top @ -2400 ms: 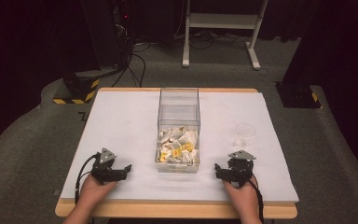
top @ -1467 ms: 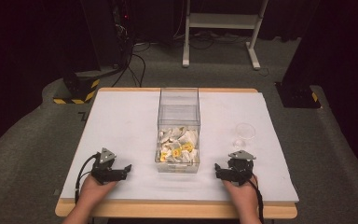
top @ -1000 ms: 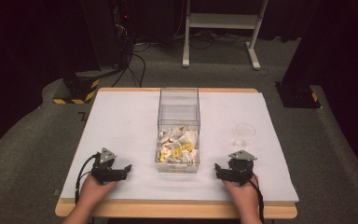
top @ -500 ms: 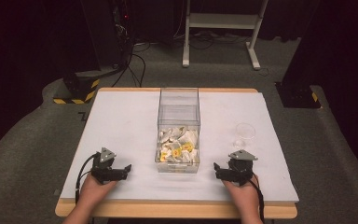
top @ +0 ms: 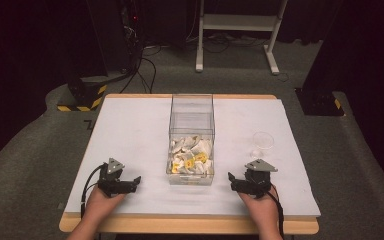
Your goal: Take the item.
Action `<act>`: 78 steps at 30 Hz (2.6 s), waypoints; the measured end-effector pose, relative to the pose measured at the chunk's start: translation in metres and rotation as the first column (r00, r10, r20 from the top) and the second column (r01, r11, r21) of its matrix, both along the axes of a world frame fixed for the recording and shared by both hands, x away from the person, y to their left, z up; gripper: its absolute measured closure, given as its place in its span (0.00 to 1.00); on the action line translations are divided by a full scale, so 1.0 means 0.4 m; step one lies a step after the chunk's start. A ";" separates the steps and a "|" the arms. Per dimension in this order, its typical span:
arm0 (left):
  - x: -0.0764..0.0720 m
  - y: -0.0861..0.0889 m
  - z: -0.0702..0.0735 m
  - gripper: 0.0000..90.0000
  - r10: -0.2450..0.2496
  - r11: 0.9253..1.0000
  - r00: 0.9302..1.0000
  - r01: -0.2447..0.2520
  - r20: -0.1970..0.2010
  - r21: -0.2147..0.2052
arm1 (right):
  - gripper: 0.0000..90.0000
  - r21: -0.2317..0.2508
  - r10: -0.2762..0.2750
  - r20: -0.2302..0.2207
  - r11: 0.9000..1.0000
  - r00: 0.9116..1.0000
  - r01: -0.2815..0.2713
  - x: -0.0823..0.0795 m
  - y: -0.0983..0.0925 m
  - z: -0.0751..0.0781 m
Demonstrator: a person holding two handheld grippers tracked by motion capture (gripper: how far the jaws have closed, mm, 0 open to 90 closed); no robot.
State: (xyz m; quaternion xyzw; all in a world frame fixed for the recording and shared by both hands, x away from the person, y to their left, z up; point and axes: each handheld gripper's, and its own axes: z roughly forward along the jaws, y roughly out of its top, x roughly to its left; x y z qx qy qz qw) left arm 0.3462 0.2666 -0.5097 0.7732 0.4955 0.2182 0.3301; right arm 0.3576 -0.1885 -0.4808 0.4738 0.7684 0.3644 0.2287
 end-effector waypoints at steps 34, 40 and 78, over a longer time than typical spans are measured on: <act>0.000 0.001 0.000 0.10 -0.004 1.000 1.000 0.004 -0.002 0.004 | 0.15 0.036 0.052 0.105 0.998 0.993 -0.056 -0.028 0.025 0.071; -0.001 0.000 0.000 0.10 -0.002 1.000 1.000 0.002 0.000 0.001 | 0.15 0.039 0.055 0.117 0.997 0.992 -0.060 -0.030 0.027 0.079; -0.006 0.004 0.001 0.12 0.000 1.000 1.000 0.000 -0.002 -0.004 | 0.15 0.084 0.119 0.158 0.987 0.980 -0.134 0.018 0.102 0.175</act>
